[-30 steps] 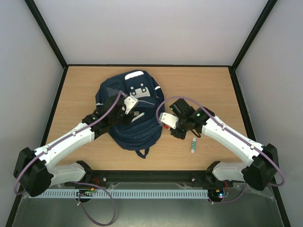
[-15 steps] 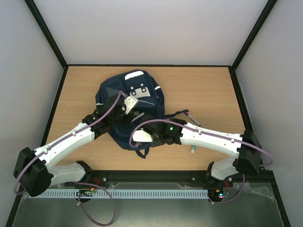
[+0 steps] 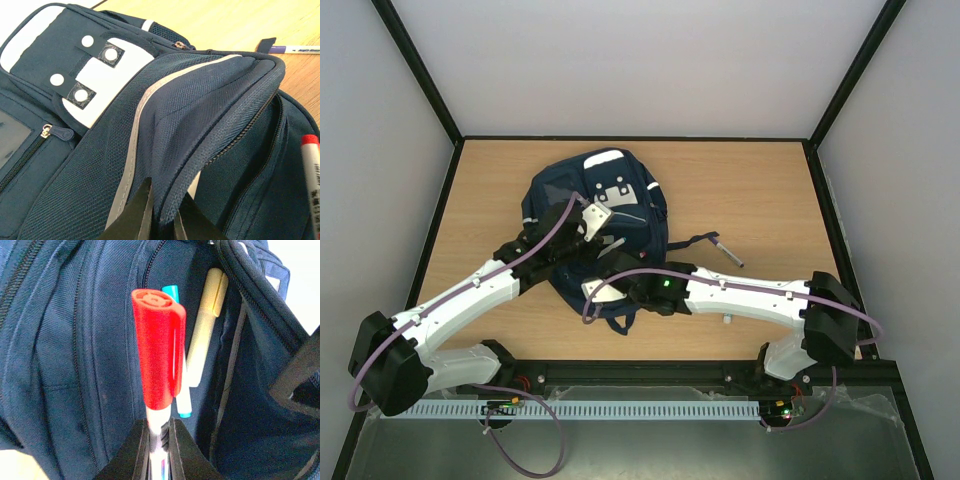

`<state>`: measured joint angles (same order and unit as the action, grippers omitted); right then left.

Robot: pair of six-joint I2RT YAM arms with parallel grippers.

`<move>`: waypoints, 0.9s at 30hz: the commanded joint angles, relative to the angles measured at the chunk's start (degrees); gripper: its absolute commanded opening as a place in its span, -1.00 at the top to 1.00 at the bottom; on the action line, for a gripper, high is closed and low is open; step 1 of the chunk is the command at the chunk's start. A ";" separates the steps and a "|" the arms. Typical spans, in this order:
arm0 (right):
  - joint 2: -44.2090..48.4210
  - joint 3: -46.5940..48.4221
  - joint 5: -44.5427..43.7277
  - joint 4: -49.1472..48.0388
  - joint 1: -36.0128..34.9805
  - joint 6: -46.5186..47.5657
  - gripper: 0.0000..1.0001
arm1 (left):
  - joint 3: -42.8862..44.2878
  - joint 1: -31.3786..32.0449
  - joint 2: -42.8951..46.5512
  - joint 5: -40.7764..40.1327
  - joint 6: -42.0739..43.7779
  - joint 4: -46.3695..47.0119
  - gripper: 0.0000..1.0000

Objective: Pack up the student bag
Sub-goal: Place the stationery in the student bag.

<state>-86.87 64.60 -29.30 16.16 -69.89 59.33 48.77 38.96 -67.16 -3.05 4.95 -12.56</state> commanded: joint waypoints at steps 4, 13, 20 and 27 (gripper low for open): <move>-2.78 -2.50 -3.52 -10.32 -0.27 6.24 0.98 | 1.19 0.77 0.97 1.91 -0.21 2.89 0.85; -8.09 -2.52 -3.36 -15.64 1.32 8.57 0.97 | 1.07 0.77 1.67 2.06 -0.29 3.02 0.85; -12.60 -1.77 -2.67 -16.97 4.31 9.62 0.96 | 1.06 0.77 1.94 2.34 -0.34 3.09 0.85; -16.84 0.19 -3.70 -20.48 6.57 9.51 0.89 | 1.15 0.77 2.03 2.73 -0.45 3.15 0.84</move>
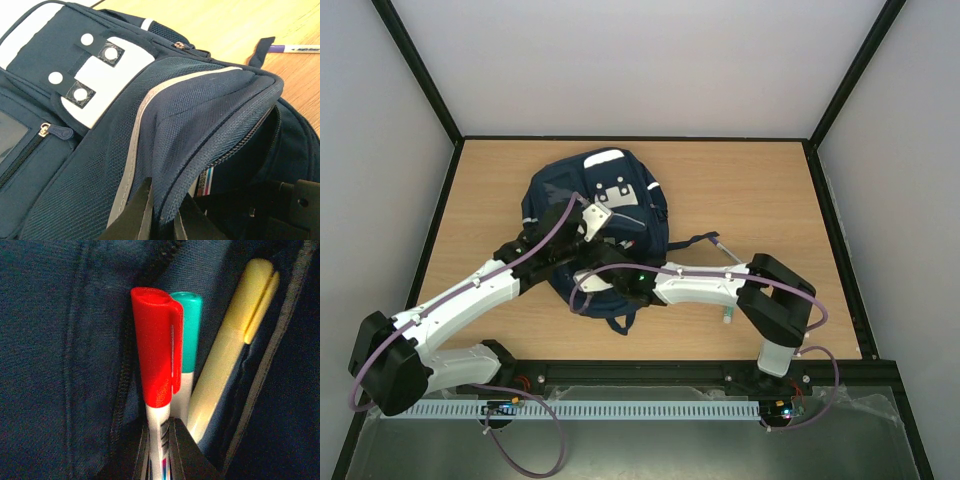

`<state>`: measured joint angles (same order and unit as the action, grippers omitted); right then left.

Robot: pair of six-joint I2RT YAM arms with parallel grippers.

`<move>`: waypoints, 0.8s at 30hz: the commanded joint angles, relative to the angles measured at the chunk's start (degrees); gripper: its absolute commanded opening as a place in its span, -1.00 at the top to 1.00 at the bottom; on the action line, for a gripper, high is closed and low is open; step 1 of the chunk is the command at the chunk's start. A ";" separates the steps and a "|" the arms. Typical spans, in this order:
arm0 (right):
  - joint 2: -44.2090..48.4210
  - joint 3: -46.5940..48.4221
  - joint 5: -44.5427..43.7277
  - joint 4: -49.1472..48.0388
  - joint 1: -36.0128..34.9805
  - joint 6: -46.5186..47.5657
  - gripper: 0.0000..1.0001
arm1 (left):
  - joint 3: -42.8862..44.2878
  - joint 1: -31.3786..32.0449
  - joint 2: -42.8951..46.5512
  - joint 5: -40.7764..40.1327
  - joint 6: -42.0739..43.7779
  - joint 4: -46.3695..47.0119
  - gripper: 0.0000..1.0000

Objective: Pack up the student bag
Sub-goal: Place the stationery in the student bag.

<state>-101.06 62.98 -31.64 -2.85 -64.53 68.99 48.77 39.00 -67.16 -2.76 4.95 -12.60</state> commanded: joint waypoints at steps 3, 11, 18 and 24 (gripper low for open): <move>-4.30 2.65 -3.12 -5.82 1.51 -0.51 0.85 | 1.15 0.72 2.05 2.50 -0.53 3.20 0.85; -4.25 3.64 -4.88 -11.17 1.60 -2.54 0.38 | 1.06 0.74 2.38 2.33 -0.55 3.23 0.84; 0.85 1.68 -2.35 -2.77 0.90 -6.95 0.32 | 1.06 0.74 2.68 2.41 -0.53 3.31 0.84; 8.25 -0.36 -0.85 6.94 -4.06 -13.99 0.28 | 0.98 0.72 2.80 2.05 -0.47 3.42 0.85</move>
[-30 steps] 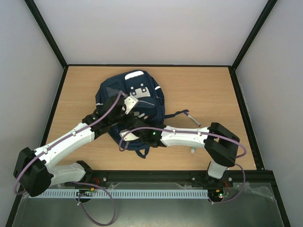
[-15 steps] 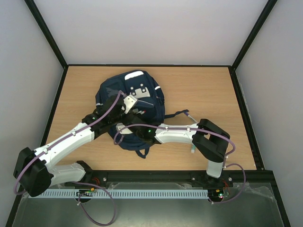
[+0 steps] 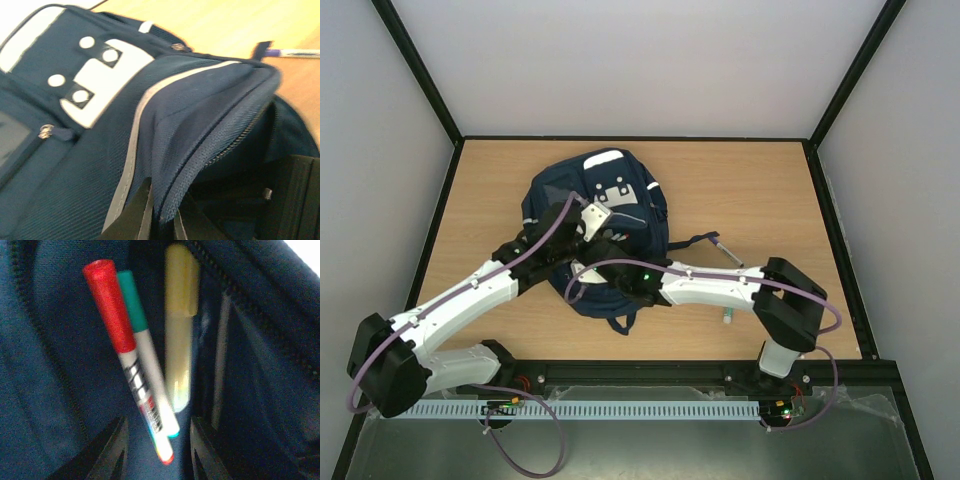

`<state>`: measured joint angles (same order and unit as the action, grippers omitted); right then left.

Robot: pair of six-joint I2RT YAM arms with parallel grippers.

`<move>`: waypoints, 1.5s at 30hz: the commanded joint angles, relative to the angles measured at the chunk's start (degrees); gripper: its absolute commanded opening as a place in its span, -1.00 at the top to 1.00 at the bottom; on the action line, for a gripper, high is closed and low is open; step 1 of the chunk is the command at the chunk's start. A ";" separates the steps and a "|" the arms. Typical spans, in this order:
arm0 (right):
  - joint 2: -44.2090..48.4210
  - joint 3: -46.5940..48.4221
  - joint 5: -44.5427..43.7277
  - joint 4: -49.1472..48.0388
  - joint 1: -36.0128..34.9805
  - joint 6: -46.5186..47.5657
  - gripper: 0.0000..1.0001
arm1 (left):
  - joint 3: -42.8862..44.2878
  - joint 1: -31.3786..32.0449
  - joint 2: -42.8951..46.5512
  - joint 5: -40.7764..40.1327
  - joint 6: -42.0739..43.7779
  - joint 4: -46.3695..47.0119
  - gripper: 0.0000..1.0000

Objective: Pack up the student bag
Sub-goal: Place the stationery in the student bag, then pick up the stationery from the center of the board.

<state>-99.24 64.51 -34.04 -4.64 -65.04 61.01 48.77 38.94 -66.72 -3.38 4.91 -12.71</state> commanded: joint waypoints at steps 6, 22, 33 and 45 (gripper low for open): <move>13.95 -2.43 14.91 24.43 -5.44 -16.40 0.23 | 0.84 0.79 2.29 1.89 -0.25 3.40 0.85; 38.02 -23.61 24.38 33.30 4.00 -26.88 0.27 | 1.06 0.88 -0.22 2.02 -0.60 3.31 0.85; 48.60 -28.07 20.56 41.65 25.99 -33.63 0.03 | 1.67 0.88 -2.47 1.90 -0.55 2.80 0.85; 27.55 -18.05 40.46 50.98 59.09 -35.83 -0.11 | 1.85 1.56 -2.32 2.07 -0.63 2.45 0.85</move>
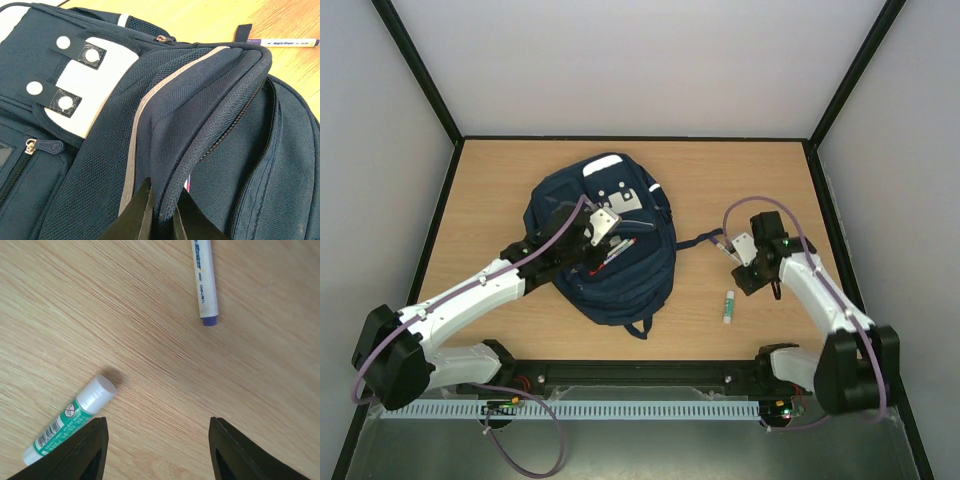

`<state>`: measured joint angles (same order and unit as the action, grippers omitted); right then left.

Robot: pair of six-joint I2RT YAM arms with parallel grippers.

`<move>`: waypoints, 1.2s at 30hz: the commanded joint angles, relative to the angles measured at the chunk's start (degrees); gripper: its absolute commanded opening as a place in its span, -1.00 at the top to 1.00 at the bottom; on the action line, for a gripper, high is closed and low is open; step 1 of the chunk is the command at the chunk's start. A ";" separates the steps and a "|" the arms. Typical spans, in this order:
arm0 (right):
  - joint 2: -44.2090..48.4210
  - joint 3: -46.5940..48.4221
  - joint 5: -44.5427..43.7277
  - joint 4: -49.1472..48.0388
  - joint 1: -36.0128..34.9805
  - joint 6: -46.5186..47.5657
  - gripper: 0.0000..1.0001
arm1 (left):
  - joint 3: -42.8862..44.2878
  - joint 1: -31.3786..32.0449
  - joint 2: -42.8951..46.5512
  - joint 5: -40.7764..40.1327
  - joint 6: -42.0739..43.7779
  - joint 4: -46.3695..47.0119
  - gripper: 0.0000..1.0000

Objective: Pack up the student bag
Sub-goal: Pick up the stationery from the center of the board.

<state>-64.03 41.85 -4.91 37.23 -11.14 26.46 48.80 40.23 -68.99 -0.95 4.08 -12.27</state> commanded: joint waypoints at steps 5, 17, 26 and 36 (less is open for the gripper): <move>-12.90 6.07 16.37 13.64 7.00 -0.74 -0.05 | 1.83 0.77 0.26 -0.59 0.26 1.90 0.85; -17.47 5.00 15.92 17.03 5.87 3.09 0.05 | 2.08 1.08 0.01 -0.20 0.02 1.75 0.85; -19.85 3.79 12.29 13.07 0.91 0.73 0.06 | 2.10 1.17 -0.26 -0.30 -0.11 1.64 0.85; -24.99 4.46 11.19 8.44 -5.93 -2.98 0.10 | 2.00 1.27 -0.27 -0.32 -0.07 1.65 0.85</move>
<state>-87.35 46.33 7.40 46.19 -14.50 25.74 48.80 41.23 -69.01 -1.13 4.08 -12.32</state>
